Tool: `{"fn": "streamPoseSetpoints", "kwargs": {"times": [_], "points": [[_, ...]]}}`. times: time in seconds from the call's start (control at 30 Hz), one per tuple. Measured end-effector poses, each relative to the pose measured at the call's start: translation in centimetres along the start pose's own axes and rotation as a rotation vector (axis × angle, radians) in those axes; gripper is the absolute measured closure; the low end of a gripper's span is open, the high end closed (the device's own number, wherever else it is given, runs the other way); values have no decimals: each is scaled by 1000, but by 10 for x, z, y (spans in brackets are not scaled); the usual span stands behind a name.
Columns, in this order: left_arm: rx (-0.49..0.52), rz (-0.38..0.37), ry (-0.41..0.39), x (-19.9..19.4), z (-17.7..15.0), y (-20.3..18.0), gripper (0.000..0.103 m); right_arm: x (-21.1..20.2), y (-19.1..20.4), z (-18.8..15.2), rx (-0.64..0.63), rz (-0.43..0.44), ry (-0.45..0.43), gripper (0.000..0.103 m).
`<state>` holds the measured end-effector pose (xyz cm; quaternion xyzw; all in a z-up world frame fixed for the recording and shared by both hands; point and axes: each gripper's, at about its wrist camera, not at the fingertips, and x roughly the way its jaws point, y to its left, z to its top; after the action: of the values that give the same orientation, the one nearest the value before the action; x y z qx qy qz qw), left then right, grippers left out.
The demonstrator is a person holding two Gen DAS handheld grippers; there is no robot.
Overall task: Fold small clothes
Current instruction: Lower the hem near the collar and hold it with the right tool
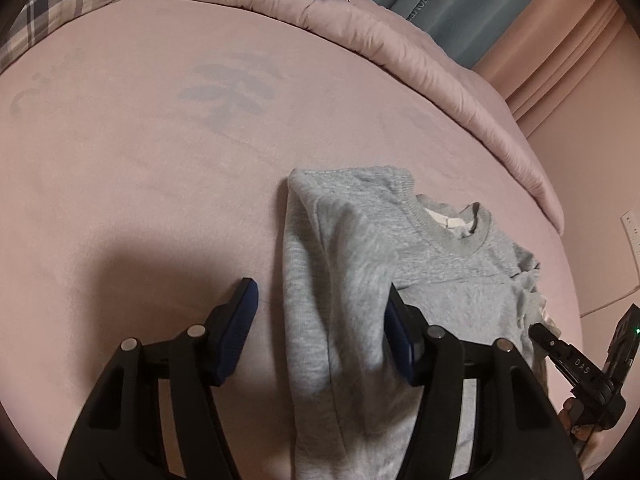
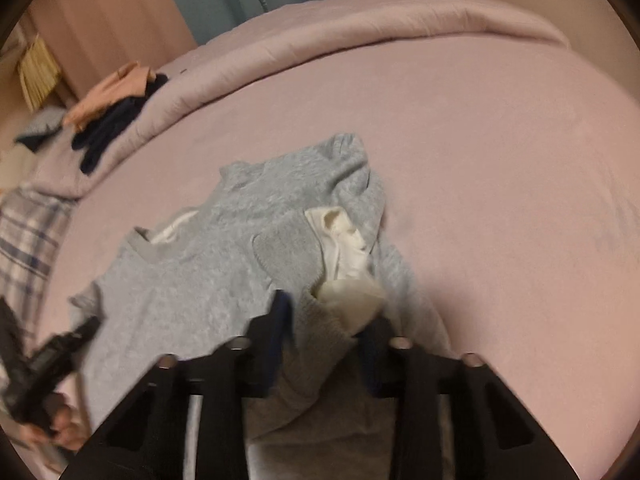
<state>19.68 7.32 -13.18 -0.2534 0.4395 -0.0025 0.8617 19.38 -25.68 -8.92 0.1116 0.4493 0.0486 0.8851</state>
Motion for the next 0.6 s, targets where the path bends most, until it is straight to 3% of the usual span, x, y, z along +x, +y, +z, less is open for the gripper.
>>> {"fn": "streamPoseSetpoints", "kwargs": {"times": [0.3,0.6], "points": [[-39,-84,-61,-31,6,-1,42,-57,-14,-13,72,67,-145,85],[-62,-109,-71,-41,8,6,41,-17,-18,-28,48,-47,-55,85]]}}
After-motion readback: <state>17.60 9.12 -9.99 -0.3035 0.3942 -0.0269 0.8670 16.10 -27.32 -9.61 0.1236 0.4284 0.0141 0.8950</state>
